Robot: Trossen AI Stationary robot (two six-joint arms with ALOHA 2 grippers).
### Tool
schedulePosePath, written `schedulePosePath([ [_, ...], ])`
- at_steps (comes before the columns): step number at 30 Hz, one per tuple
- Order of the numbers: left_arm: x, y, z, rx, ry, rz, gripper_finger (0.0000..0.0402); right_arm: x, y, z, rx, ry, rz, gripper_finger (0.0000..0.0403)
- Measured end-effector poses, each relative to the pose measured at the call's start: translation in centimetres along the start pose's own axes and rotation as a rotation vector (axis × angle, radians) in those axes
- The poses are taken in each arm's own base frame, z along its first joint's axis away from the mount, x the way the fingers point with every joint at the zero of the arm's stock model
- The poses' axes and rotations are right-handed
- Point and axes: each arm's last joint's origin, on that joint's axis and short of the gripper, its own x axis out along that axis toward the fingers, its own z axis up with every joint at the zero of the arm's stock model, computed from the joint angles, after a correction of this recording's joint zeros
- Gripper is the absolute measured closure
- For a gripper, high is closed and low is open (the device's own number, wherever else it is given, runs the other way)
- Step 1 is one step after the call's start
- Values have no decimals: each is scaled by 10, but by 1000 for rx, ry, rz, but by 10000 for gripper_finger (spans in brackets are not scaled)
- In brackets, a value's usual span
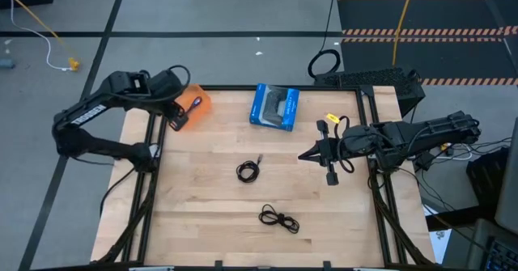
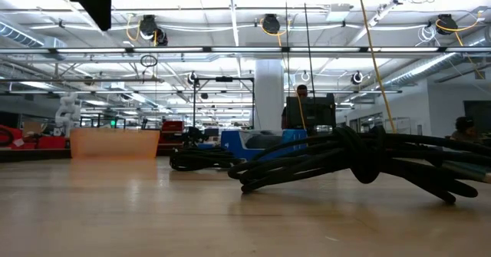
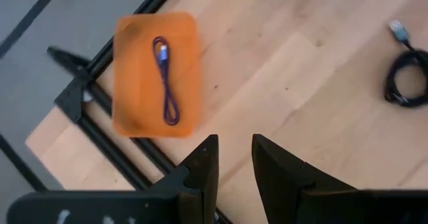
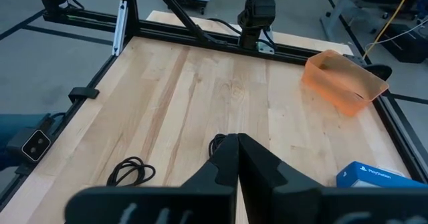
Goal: Pick and place USB-C Cables
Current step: Put the bottom black charger cable into the orange bin
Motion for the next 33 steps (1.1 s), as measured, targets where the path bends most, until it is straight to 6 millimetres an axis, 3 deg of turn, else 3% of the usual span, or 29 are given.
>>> schedulePosePath([
  [9, -18, -23, -16, 179, -102, -121, 309, 0, 0, 0, 22, 0, 0, 403],
  [20, -54, -48, -34, 354, -453, -427, 309, 11, 1, -7, 81, -84, 1, 403],
  [33, -57, -85, -49, 459, -615, -376, 309, 26, 3, -19, 112, -272, 0, 403],
])
